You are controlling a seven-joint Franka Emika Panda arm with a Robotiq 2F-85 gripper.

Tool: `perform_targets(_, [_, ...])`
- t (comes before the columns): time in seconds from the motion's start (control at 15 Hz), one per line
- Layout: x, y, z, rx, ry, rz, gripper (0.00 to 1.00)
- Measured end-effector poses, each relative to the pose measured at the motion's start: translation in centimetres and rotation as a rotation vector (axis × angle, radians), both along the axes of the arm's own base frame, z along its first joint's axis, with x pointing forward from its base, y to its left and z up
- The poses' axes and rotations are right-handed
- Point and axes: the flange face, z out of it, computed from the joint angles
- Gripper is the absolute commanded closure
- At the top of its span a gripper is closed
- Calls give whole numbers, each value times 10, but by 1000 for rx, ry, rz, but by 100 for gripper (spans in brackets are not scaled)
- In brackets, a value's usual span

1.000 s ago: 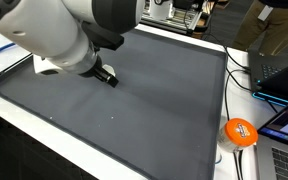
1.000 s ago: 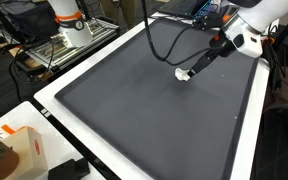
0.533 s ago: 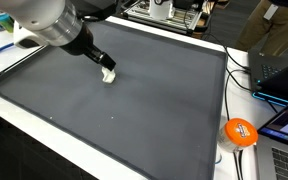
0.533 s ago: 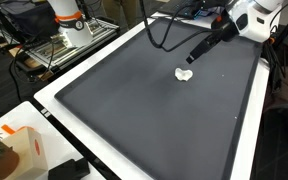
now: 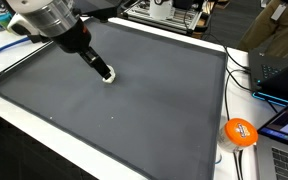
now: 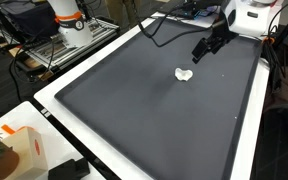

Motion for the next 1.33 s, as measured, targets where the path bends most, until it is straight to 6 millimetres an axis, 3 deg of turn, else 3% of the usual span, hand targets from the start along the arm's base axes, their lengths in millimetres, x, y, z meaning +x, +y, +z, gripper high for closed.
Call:
perform_targets(0.4, [-30, -11, 17, -29, -22, -61, 0])
perform_targets(1.0, [-23, -10, 14, -29, -60, -66, 0])
perform_targets(1.13, [-21, -15, 9, -34, -126, -77, 0])
perform_targets(1.33, [-33, -32, -16, -66, -201, -96, 0])
